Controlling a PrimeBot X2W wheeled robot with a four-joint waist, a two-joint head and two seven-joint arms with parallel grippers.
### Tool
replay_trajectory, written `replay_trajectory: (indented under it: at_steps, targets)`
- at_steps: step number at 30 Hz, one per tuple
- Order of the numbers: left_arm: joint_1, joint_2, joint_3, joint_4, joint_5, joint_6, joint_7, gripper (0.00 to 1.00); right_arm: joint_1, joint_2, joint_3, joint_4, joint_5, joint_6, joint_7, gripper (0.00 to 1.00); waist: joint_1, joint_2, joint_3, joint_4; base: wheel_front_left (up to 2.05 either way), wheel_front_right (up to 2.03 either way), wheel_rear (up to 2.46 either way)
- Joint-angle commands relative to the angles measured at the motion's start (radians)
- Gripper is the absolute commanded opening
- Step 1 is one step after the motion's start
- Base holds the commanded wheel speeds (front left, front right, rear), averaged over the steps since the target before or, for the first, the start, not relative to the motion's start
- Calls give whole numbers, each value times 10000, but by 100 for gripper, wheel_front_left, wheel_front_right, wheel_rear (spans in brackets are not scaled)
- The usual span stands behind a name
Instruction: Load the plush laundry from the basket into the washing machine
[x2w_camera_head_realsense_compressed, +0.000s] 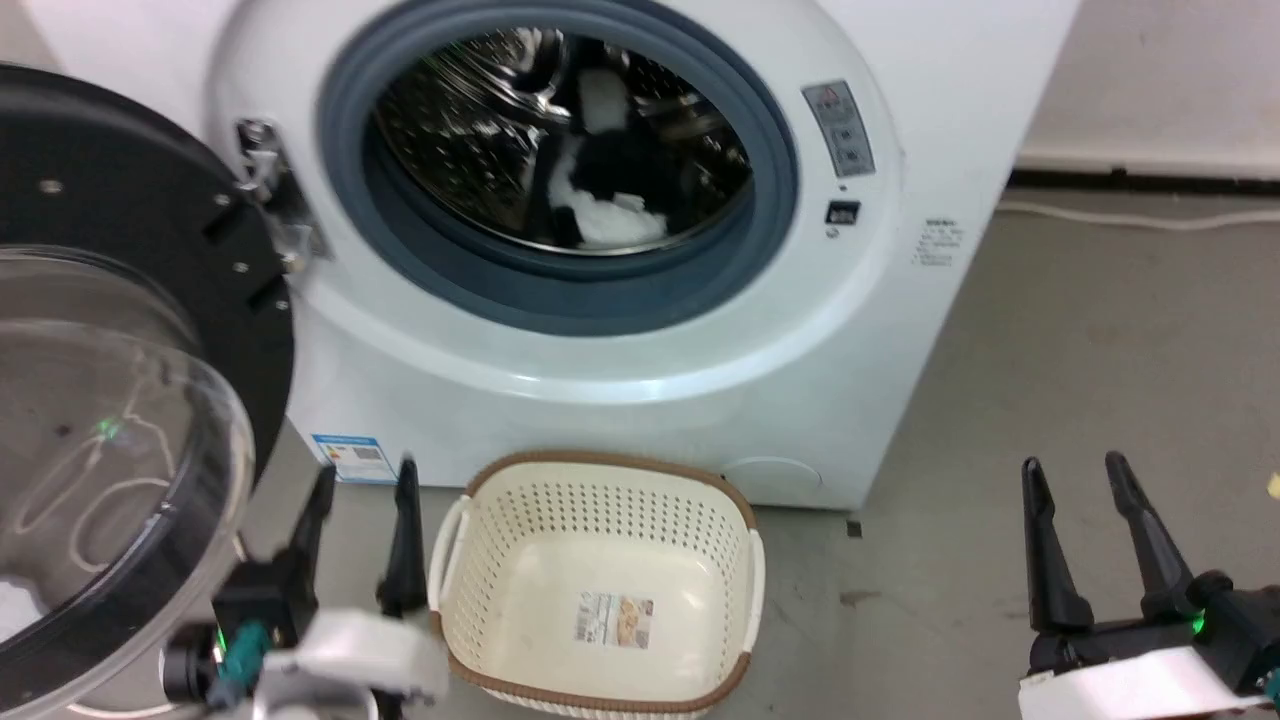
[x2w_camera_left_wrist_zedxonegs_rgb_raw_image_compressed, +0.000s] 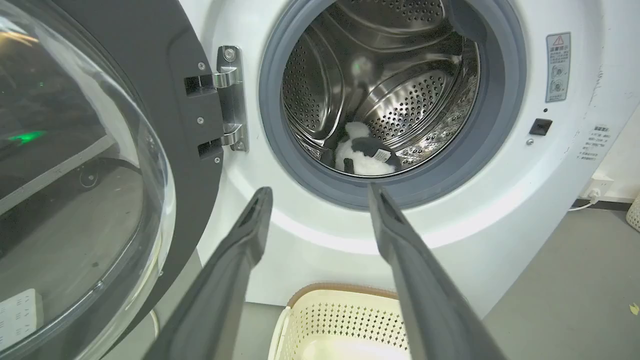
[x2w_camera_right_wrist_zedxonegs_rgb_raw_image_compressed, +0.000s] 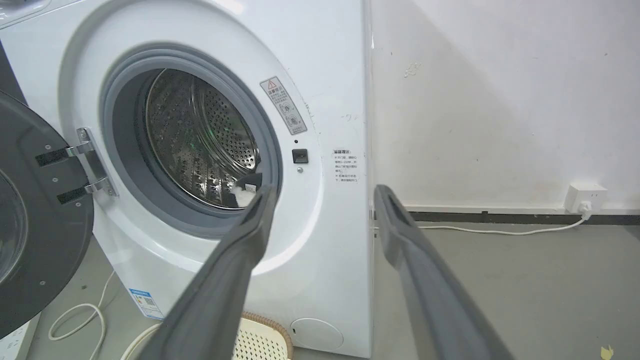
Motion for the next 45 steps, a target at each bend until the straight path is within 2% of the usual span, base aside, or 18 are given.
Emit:
replay_trajectory:
  at_steps: [1,10,18,19,45]
  targets:
    - [212,-91,13,-65,46,57,-52,100,157,1,16,29,28,-7,-42,100,3,0,-237,199,0,0,0]
    - [1543,-475,-82,-671,634,331,-52,100,518,1,77,94,151,-7,-42,100,3,0,-492,285,0,0,0]
    - [1618,-591,107,-970,913,123,-53,100,594,1,97,256,222,-7,-42,100,3,0,-534,381,0,0,0]
    - [1543,-543,90,-945,871,102,0,0,466,0,104,249,184,0,0,0,3,0,-535,384,0,0,0]
    - [1471,-565,174,-1108,1139,67,458,0,333,0,172,289,-132,0,458,0,3,0,-571,291,0,0,0]
